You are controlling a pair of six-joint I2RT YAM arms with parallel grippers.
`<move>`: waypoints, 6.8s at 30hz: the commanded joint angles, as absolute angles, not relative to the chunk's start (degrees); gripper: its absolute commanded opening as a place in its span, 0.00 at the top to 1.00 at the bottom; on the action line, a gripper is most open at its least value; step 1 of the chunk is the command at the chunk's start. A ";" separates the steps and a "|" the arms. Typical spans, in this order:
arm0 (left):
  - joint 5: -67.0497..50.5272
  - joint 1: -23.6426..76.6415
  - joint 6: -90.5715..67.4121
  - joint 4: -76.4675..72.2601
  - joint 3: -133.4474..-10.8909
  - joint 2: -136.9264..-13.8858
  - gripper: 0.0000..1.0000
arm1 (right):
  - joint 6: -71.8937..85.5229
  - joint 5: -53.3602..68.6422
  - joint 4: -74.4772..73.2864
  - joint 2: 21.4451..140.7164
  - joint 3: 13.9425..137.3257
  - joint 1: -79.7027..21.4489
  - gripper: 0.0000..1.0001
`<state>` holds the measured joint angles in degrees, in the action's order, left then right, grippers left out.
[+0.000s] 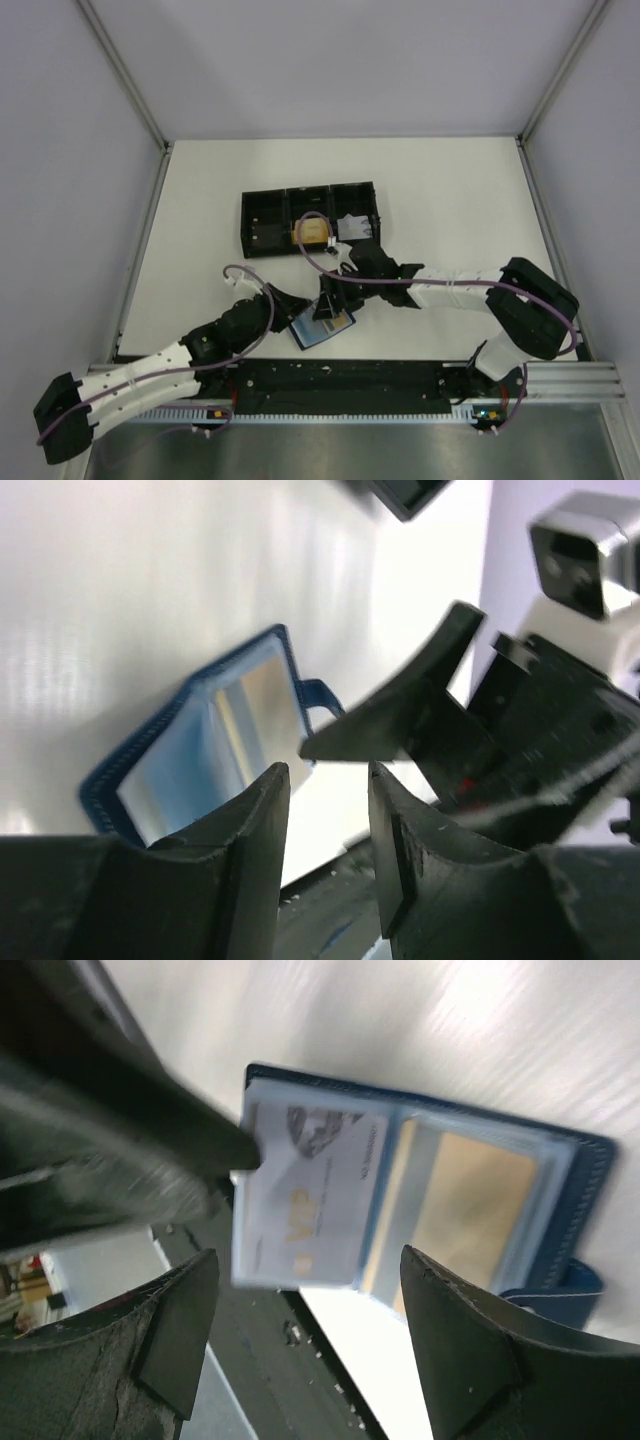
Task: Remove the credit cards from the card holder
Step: Remove the credit card from the card holder.
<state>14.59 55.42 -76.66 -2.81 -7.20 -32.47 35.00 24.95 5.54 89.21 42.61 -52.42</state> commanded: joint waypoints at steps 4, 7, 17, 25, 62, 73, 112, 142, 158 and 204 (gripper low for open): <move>20.48 55.02 -80.60 -4.12 -1.94 -31.38 0.55 | 36.39 29.44 11.25 86.04 41.75 -54.49 0.28; 20.57 55.02 -79.99 -3.78 -2.11 -31.47 0.55 | 36.12 29.36 10.99 85.70 41.75 -54.40 0.28; 21.01 55.02 -72.69 16.95 -12.56 -32.86 0.41 | 34.01 25.49 6.86 86.57 43.33 -54.58 0.41; 15.74 55.02 -70.49 16.17 -14.50 -41.47 0.64 | 34.54 25.66 8.35 92.37 45.97 -54.58 0.50; 12.04 49.40 -68.03 4.57 -12.92 -59.50 1.00 | 43.33 37.62 29.35 100.90 35.69 -45.53 1.00; 8.18 41.14 -60.04 0.44 -15.29 -61.52 1.00 | 43.33 36.39 30.32 101.51 35.51 -42.63 1.00; -0.62 38.85 -55.20 -0.26 -18.81 -66.01 1.00 | 39.20 34.98 22.24 103.01 41.31 -40.69 1.00; -3.25 38.85 -49.93 0.79 -25.22 -62.65 1.00 | 38.15 36.12 21.09 102.83 42.01 -40.08 1.00; -1.76 38.76 -50.62 1.05 -24.70 -73.74 1.00 | 39.55 36.30 22.49 102.92 41.49 -40.08 1.00; -2.19 38.14 -52.12 0.53 -22.59 -73.12 1.00 | 38.85 41.04 20.74 100.02 39.28 -32.43 0.89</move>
